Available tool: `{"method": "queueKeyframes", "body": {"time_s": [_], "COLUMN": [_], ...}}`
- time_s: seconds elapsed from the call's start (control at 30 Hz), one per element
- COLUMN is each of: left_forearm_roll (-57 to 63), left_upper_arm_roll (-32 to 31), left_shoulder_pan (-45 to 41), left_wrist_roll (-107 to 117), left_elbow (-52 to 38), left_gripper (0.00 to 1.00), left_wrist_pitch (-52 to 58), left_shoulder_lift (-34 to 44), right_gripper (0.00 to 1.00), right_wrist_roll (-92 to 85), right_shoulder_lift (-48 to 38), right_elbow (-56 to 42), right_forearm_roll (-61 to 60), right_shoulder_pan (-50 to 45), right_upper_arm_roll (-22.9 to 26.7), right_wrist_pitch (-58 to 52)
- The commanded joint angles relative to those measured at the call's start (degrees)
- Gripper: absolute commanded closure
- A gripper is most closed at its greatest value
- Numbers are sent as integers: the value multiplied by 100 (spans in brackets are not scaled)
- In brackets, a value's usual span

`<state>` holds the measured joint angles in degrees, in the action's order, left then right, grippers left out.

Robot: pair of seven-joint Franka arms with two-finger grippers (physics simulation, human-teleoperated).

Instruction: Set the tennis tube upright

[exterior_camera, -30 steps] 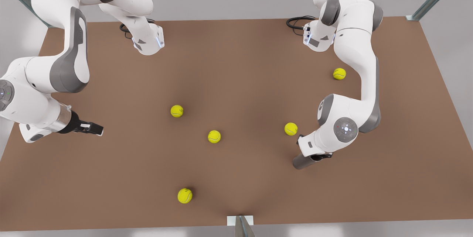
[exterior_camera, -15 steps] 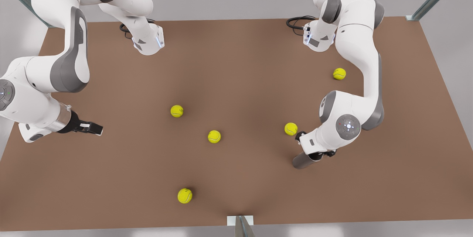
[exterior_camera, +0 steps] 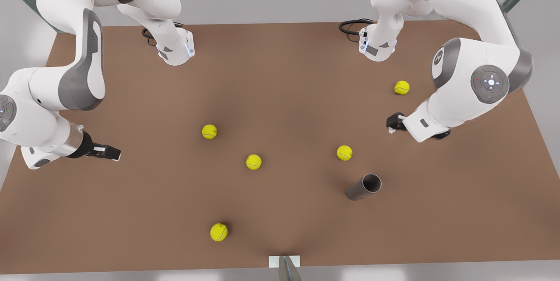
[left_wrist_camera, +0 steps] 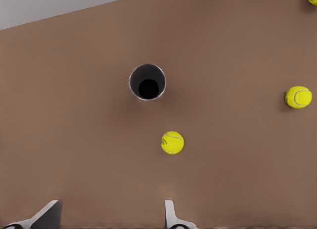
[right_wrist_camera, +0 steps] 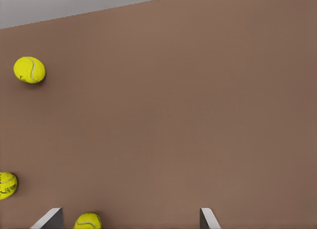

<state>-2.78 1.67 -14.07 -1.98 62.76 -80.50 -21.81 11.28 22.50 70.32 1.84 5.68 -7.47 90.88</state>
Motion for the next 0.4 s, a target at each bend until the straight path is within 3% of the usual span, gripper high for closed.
{"method": "queueKeyframes", "body": {"time_s": [0.0, 0.13, 0.37], "left_forearm_roll": [207, 603, 577], "left_upper_arm_roll": [0, -44, -62], "left_shoulder_pan": [9, 335, 326], "left_wrist_roll": [14, 154, 506], "left_elbow": [52, 1159, 1406], "left_gripper": [0, 0, 0], "left_wrist_pitch": [35, 131, -53], "left_shoulder_lift": [71, 976, 731], "right_gripper": [0, 0, 0], "right_wrist_roll": [6, -12, -29], "right_shoulder_lift": [0, 0, 0], "right_elbow": [8, 8, -1], "right_forearm_roll": [-8, -8, 0], "right_shoulder_pan": [12, 12, 21], "right_upper_arm_roll": [0, 0, 9], "right_wrist_pitch": [0, -9, -9]}}
